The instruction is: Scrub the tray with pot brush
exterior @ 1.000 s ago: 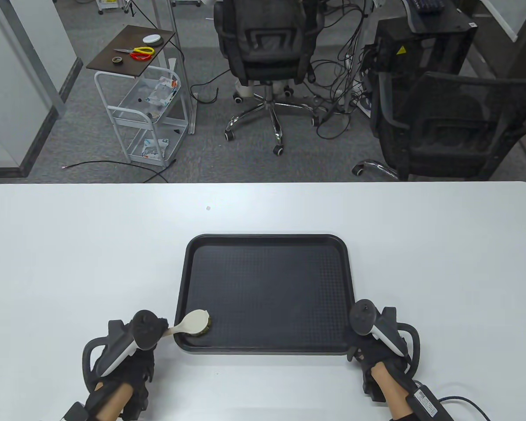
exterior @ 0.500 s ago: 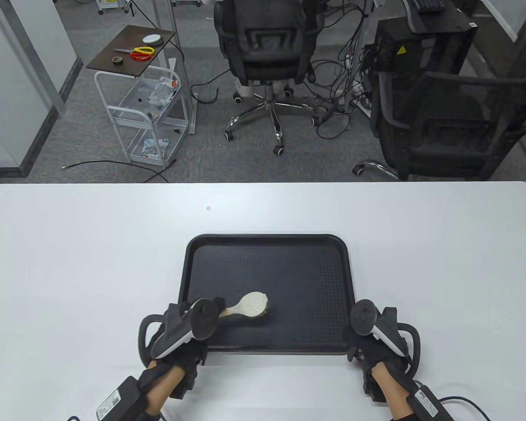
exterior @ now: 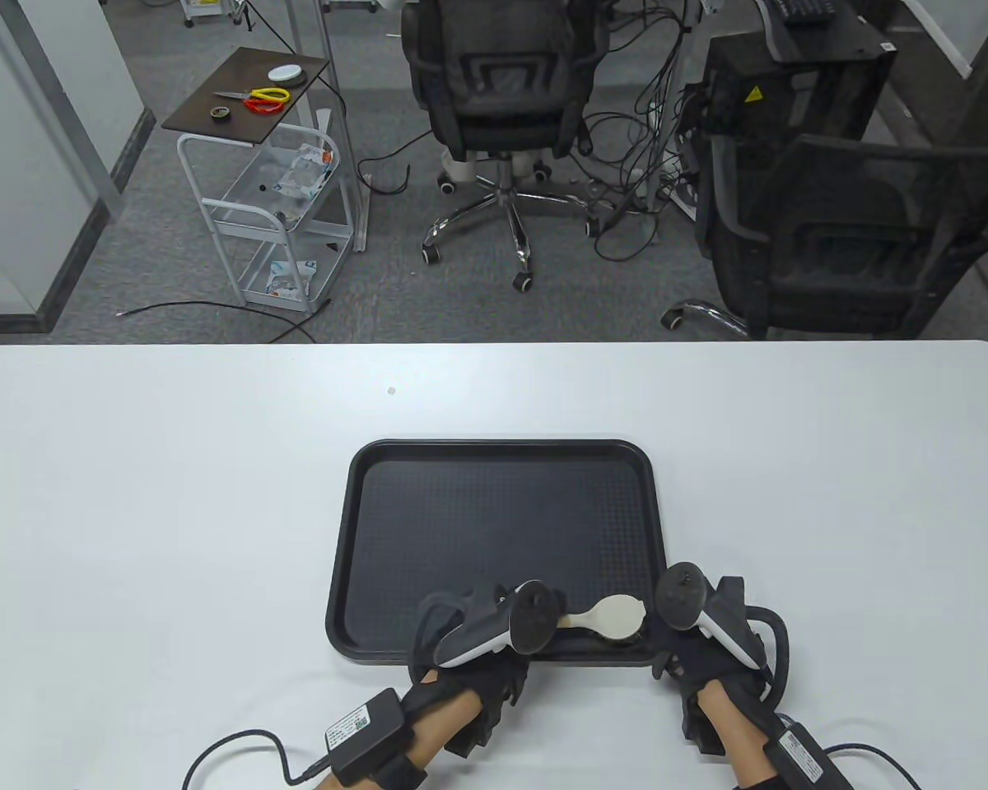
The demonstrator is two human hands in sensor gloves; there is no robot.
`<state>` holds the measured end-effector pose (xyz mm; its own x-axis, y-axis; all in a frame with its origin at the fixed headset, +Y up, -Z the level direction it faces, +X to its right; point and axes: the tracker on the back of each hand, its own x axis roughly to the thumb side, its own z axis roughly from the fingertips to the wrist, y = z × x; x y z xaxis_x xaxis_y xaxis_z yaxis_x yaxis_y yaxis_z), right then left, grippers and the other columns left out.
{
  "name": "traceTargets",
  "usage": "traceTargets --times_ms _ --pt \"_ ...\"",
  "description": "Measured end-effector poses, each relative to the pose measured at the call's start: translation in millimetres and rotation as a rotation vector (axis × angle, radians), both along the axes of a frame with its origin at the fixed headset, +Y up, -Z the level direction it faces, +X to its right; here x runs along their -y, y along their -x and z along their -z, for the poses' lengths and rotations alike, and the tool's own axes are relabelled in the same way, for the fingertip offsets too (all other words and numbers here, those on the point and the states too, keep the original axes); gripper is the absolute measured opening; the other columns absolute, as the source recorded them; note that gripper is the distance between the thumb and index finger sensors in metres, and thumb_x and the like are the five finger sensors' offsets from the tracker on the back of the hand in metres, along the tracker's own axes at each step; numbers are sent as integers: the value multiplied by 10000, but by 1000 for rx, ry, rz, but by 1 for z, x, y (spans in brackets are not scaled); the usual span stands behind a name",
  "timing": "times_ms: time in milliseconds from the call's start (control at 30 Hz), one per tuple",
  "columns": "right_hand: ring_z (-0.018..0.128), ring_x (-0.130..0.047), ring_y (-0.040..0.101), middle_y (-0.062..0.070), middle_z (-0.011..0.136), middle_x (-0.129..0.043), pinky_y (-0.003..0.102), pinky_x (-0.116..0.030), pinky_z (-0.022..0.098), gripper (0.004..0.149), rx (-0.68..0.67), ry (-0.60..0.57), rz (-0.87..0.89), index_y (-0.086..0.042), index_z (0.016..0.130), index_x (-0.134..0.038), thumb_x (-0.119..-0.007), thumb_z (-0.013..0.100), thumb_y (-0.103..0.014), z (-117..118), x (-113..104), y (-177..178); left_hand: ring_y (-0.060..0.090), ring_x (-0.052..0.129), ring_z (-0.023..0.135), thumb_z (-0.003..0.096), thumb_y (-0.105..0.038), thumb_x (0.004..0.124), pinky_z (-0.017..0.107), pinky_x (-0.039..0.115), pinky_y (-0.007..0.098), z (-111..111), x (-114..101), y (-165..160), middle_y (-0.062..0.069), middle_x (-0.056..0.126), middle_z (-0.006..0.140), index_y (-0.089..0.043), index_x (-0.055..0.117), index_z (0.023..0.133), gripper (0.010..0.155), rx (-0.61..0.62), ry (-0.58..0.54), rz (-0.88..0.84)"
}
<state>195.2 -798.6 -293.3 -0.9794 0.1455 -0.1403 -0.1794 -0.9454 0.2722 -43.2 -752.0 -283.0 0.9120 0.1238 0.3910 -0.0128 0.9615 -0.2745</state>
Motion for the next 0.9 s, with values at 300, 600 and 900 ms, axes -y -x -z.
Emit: traceTargets --times_ms 300,600,900 --pt "625 -827 207 94 855 -720 515 -687 610 717 0 2 -5 -104 1077 -436 -711 512 -449 0 0 0 233 911 721 453 -324 739 645 690 482 -3 3 32 1 781 954 -438 693 999 559 -46 21 8" --pt "622 -828 208 94 854 -722 517 -687 609 715 4 -1 -7 -104 1077 -438 -711 512 -448 0 0 1 262 902 733 446 -292 758 672 656 505 -15 -8 141 20 791 948 -448 735 976 553 -228 35 36" --pt "615 -829 206 94 847 -726 516 -689 606 714 11 -14 -18 -104 1075 -442 -711 511 -451 -1 1 2 282 873 763 446 -275 765 704 604 518 -27 -18 235 26 777 960 -437 750 973 551 -407 40 80"
